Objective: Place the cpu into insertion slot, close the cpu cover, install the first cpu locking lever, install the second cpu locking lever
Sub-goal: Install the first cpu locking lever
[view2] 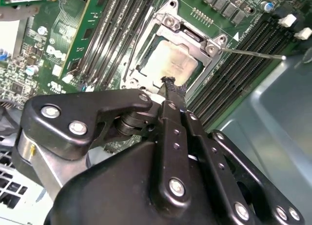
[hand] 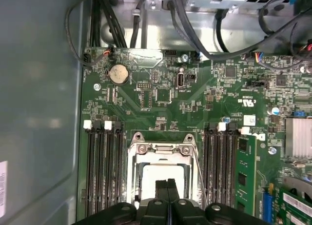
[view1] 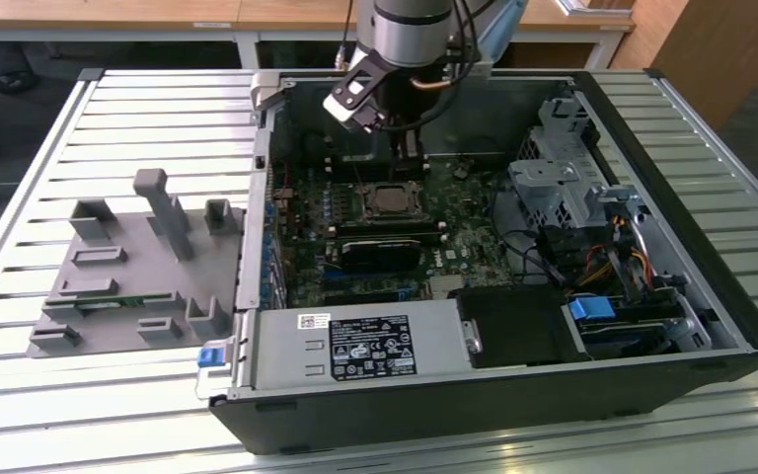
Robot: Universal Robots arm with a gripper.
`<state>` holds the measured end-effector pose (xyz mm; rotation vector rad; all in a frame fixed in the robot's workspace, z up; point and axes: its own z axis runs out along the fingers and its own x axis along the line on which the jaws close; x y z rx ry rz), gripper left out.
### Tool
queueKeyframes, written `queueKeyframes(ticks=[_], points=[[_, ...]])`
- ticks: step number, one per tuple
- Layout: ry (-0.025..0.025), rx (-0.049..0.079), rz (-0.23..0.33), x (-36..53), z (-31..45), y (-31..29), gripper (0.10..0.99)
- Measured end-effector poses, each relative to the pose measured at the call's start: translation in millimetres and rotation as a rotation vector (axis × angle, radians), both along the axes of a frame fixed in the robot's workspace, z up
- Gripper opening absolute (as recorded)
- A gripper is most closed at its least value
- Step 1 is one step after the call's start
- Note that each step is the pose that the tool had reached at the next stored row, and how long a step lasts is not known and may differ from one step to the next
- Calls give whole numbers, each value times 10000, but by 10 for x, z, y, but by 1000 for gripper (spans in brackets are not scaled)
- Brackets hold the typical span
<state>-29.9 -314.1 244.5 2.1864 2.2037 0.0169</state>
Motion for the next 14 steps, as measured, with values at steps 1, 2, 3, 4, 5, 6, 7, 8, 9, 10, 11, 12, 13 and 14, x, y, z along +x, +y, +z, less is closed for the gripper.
queueKeyframes(ticks=[1, 2, 3, 4, 5, 6, 7, 8, 9, 10, 11, 12, 13, 14], points=[[1, 0, 0, 1, 25, 0, 106], [5, -1, 0, 1, 57, 0, 106], [9, 0, 1, 1, 89, 0, 106], [14, 0, 1, 1, 121, 0, 106], [19, 0, 1, 1, 150, 0, 106], [24, -1, 1, 1, 178, 0, 106], [28, 0, 1, 2, 209, 0, 106], [32, -3, 1, 2, 238, 0, 106], [35, -3, 1, 2, 258, 0, 106], [36, -4, 11, 2, 266, 0, 106], [35, -3, 84, 2, 265, 0, 106], [35, -3, 242, 2, 265, 1, 106], [36, -5, 422, 2, 266, 0, 106], [36, -5, 611, 2, 266, 0, 106]])
